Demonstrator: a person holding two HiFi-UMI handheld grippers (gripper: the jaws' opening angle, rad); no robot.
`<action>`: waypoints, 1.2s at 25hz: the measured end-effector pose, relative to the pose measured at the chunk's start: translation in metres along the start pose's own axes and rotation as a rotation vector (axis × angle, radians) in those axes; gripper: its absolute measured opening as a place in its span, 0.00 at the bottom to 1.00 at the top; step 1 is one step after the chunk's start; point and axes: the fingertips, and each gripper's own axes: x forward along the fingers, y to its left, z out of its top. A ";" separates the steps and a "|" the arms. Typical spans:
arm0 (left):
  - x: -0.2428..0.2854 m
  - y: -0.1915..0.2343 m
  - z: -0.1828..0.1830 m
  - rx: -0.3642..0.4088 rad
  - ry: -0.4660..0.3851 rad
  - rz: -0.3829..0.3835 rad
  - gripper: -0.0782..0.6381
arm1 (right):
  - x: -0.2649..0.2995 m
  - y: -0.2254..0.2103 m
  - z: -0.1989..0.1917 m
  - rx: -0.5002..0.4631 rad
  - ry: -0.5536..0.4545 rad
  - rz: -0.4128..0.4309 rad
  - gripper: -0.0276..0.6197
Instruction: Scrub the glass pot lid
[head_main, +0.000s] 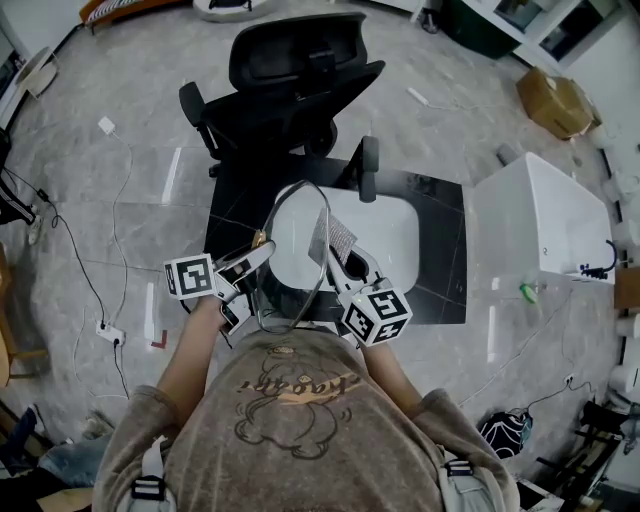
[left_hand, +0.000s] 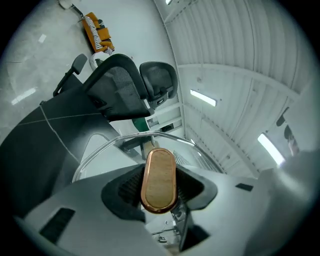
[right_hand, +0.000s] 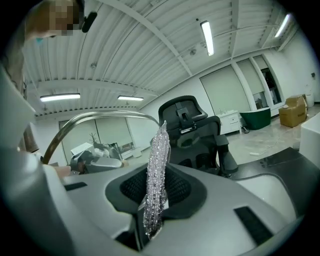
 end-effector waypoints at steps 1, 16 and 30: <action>0.001 -0.001 -0.003 -0.008 0.003 -0.010 0.36 | -0.001 0.003 0.003 0.000 -0.009 0.016 0.17; -0.002 0.001 -0.019 0.020 0.084 -0.051 0.36 | -0.018 0.036 0.029 0.054 -0.106 0.116 0.17; 0.012 -0.031 -0.042 0.022 0.181 -0.210 0.36 | 0.012 0.002 0.021 0.057 -0.088 0.045 0.17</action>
